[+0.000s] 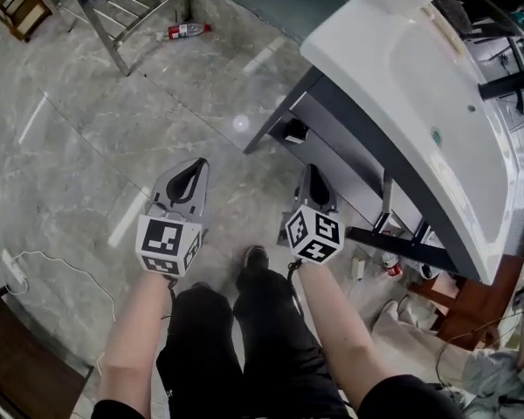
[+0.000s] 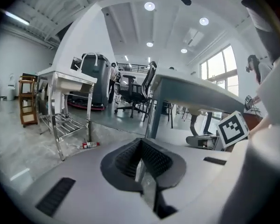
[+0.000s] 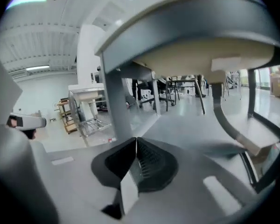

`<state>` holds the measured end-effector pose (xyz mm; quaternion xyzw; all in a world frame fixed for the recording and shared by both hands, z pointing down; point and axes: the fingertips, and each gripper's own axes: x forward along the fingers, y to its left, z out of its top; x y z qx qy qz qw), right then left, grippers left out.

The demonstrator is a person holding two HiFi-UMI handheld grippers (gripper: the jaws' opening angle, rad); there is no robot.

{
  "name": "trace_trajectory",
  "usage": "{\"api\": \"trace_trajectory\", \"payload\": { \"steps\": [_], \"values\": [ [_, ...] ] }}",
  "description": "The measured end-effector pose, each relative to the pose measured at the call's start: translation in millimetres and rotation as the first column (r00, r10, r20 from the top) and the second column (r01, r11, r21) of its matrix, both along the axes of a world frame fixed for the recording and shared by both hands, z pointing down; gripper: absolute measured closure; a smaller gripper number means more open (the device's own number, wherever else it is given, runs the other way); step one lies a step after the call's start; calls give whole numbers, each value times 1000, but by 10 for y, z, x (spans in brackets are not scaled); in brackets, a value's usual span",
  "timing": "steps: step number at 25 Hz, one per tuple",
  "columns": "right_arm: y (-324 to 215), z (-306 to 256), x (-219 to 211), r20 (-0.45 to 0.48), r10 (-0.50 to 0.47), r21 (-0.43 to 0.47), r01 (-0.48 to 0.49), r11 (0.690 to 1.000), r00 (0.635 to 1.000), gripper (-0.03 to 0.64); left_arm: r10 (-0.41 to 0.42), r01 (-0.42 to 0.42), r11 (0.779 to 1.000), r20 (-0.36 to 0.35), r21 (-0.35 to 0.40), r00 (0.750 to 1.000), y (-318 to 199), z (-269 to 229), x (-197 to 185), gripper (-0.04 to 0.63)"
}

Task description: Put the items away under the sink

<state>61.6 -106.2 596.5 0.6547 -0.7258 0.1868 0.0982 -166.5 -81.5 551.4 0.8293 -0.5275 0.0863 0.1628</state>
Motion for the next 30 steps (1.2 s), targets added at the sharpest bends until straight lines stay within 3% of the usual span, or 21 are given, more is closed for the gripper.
{"api": "trace_trajectory", "payload": {
  "steps": [7,14,20,24,30],
  "values": [
    [374,-1651,-529,-41,-174,83,177,981,984,614,-16,16,1000,-46,-7,999,239,-1345,-84,586],
    [752,-3007,-572,-29,-155,183,157,970,988,614,27,-23,998,-95,51,995,492,-2558,30,586],
    [1047,-3629,-379,-32,-82,220,87,972,996,614,83,-70,992,-123,105,989,808,-3212,135,586],
    [1182,-3921,-279,-52,-57,256,69,964,997,614,100,-81,989,-148,127,984,1022,-3465,197,586],
    [1357,-4163,-341,-41,-50,293,60,954,998,614,90,-70,986,-127,151,988,1294,-3645,64,586]
  ]
}}
